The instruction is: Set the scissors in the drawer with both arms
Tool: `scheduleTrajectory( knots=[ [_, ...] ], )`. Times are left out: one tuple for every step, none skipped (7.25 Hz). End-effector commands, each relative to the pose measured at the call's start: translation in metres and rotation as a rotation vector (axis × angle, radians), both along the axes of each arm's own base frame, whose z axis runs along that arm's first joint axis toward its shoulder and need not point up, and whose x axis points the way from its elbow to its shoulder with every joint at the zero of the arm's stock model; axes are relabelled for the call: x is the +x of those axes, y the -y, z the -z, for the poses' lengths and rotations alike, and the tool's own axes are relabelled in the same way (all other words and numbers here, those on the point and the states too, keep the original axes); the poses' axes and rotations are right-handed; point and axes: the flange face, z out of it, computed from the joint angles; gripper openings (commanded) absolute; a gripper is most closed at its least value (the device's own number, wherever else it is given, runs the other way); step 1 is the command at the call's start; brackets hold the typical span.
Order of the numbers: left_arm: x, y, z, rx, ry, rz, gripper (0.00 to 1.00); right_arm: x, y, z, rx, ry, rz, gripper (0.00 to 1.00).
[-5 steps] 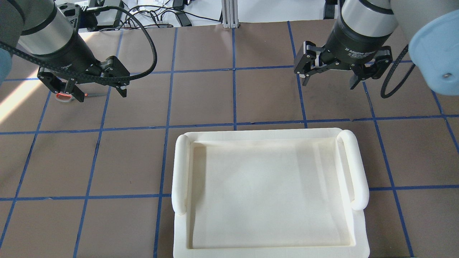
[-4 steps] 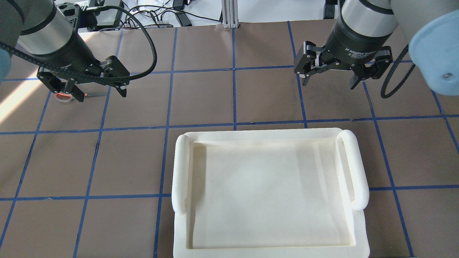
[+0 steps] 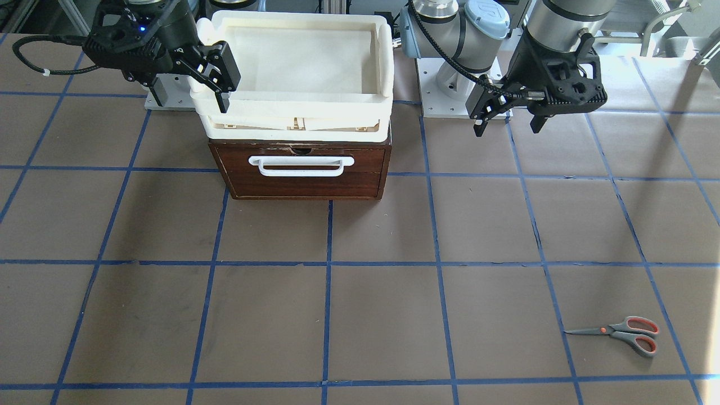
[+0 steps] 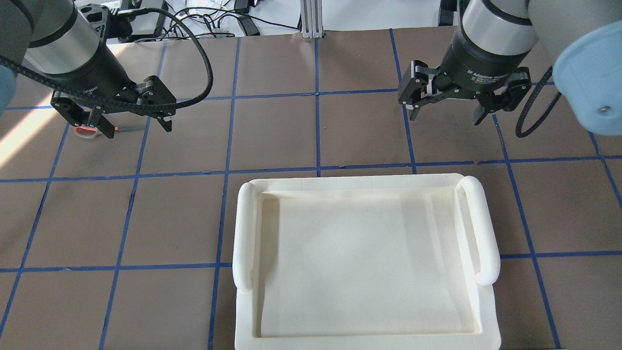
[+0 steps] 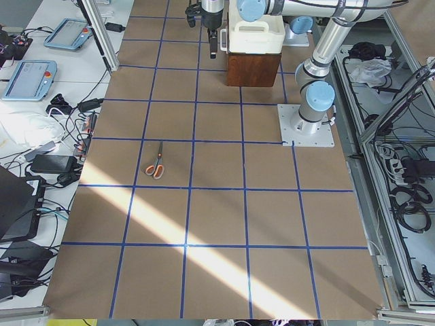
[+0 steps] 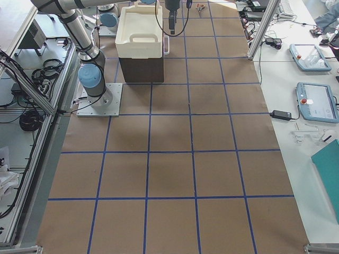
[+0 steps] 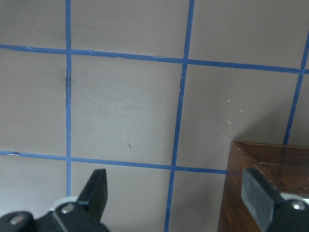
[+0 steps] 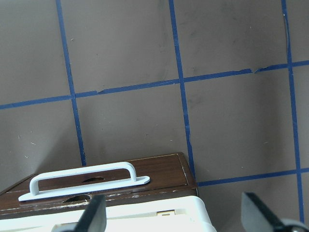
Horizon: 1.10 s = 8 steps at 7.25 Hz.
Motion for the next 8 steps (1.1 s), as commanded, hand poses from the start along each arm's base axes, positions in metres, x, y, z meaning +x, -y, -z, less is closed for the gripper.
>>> scheduleTrajectory(
  knots=[
    [0.010,0.007,0.003,0.008,0.003,0.134,1.00,-0.002,0.007,0.002,-0.001,-0.003,0.007,1.00],
    [0.038,0.027,0.007,-0.033,0.013,0.213,1.00,-0.001,0.018,0.015,0.024,0.001,0.008,1.00],
    [0.069,0.041,0.014,-0.038,0.023,0.321,1.00,0.011,0.037,0.045,0.089,0.025,-0.009,1.00],
    [0.096,0.057,0.027,-0.040,0.034,0.480,1.00,0.041,0.043,0.068,0.136,0.043,-0.055,1.00],
    [0.122,0.069,0.042,-0.020,0.030,0.555,1.00,0.064,0.060,0.087,0.116,0.067,-0.150,1.00],
    [0.139,0.085,0.059,-0.026,0.037,0.674,1.00,0.092,0.075,0.064,0.008,0.164,-0.328,1.00],
    [0.157,0.096,0.076,-0.007,0.041,0.795,1.00,0.107,0.080,0.070,0.017,0.228,-0.375,1.00],
    [0.176,0.108,0.093,-0.003,0.048,0.885,1.00,0.114,0.084,0.075,-0.020,0.223,-0.555,1.00]
  ],
)
